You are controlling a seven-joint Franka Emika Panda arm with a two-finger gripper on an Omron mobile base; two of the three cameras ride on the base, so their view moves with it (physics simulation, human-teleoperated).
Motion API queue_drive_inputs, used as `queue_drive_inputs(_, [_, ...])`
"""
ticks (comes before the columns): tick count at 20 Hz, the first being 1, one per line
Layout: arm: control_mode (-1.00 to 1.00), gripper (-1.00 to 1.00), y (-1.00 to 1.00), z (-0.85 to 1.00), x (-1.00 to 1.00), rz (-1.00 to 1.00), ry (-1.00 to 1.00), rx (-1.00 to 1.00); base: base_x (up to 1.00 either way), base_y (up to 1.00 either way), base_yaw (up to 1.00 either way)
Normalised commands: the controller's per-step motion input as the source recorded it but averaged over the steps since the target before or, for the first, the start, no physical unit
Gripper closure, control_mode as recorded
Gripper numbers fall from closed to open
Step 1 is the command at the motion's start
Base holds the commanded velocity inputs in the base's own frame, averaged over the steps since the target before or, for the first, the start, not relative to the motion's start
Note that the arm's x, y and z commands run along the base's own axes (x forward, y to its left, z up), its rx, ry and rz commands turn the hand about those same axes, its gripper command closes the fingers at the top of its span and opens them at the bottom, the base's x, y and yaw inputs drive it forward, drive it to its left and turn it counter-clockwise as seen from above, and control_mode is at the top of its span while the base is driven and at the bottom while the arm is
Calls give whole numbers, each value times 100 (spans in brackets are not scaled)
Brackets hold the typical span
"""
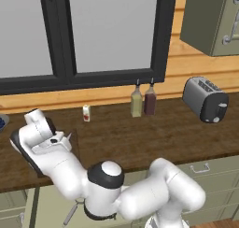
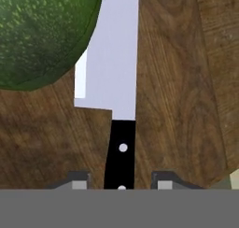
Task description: Place the appropriate cutting tool for cutting the avocado skin on the cutting board.
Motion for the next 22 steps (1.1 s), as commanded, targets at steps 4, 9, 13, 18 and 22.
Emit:
queue_drive_inputs(4, [-100,-100,0,0,-19,5,-7,0,0,0,0])
queue_drive_inputs(9, [-100,-100,-5,25,-24,1,-5,0,0,0,0])
queue_drive_inputs(13, [-100,-100,-28,30,-48,1,-8,0,0,0,0])
queue_drive_inputs(18, [-100,-100,-55,32,-47,1,-13,3,0,0,0])
queue_drive_inputs(22, [-100,-100,-83,28,-59,6,-13,11,0,0,0])
